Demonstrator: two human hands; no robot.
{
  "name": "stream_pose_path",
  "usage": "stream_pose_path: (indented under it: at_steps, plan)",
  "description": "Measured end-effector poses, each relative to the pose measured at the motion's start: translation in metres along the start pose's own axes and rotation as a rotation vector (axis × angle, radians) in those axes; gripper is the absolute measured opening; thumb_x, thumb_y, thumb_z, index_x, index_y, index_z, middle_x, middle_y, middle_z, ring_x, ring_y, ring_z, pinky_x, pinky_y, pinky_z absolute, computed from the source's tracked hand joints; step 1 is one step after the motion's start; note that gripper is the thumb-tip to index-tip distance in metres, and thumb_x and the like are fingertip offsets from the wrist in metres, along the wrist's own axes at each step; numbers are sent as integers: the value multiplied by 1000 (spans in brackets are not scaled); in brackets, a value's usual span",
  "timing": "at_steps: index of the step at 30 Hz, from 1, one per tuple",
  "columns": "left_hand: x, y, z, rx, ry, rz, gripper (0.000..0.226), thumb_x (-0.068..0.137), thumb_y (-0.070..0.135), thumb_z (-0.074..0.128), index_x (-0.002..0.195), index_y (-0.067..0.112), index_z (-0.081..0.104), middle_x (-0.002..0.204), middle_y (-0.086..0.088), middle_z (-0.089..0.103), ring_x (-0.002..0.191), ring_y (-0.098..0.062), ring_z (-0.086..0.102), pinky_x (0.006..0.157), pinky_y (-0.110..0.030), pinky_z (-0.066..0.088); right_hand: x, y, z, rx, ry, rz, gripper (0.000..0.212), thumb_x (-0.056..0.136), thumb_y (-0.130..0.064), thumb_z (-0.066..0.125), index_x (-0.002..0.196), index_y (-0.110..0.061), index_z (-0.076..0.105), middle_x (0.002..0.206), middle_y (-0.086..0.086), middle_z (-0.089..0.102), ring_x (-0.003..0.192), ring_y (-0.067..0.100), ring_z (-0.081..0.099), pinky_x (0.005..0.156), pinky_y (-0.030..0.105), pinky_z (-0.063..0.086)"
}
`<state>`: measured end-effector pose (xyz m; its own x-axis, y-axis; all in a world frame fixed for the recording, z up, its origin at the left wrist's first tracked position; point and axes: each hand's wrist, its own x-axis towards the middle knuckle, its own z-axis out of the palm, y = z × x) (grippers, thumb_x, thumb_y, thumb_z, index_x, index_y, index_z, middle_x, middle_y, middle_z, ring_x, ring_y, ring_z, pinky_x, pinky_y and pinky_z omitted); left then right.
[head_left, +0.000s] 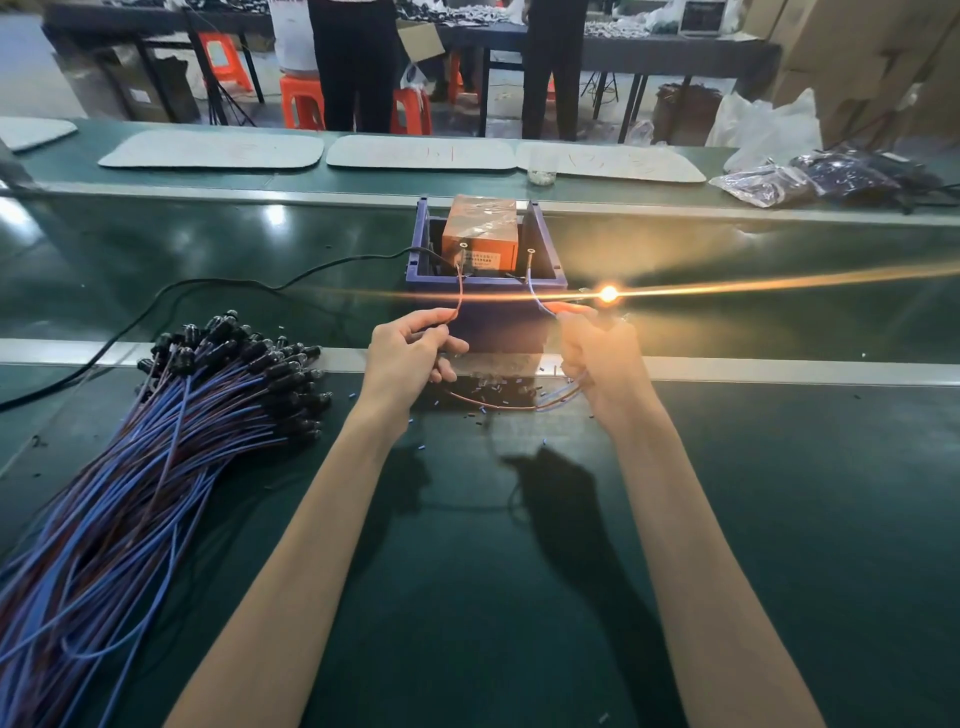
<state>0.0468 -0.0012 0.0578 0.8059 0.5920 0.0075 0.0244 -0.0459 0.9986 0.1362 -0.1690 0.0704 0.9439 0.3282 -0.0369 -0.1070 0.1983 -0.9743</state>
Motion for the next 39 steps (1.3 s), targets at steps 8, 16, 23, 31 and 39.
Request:
stream_pose_path:
  at_steps: [8,16,23,31,39]
  plan:
    - [-6,9,-6,45,-158,-52,21,96,3,51,105,10,68,69,2,74,51,-9,65,53,-16,50,-2,-6,-4,-199,-77,47,22,97,-18,53,82,-18,69,53,-11,39,43,3,33,40,13,29]
    - [-5,28,-71,1019,-667,-138,17,86,40,68,100,31,71,81,11,74,77,0,68,75,-20,47,-5,-51,-54,-894,116,104,48,93,-55,43,71,-21,70,76,2,62,74,18,55,75,29,42]
    - [-6,34,-121,1097,-199,-254,41,64,38,87,100,29,69,94,10,73,102,-17,63,99,-37,46,-21,-86,-112,-885,519,-247,28,94,-31,50,88,-12,71,77,5,71,69,13,68,78,25,52]
    - [-1,27,-131,1110,-5,-112,29,59,21,91,76,31,68,79,5,50,85,-20,53,75,-31,42,-29,-91,-69,-1083,595,-865,21,88,-14,55,101,-6,69,109,18,54,105,32,55,96,19,38]
    - [-2,25,-132,1053,110,-65,11,72,26,83,81,30,77,77,4,65,86,-25,62,82,-38,52,-17,-31,-34,-1565,-523,264,50,88,-32,67,134,-22,52,130,-2,58,115,18,55,97,29,42]
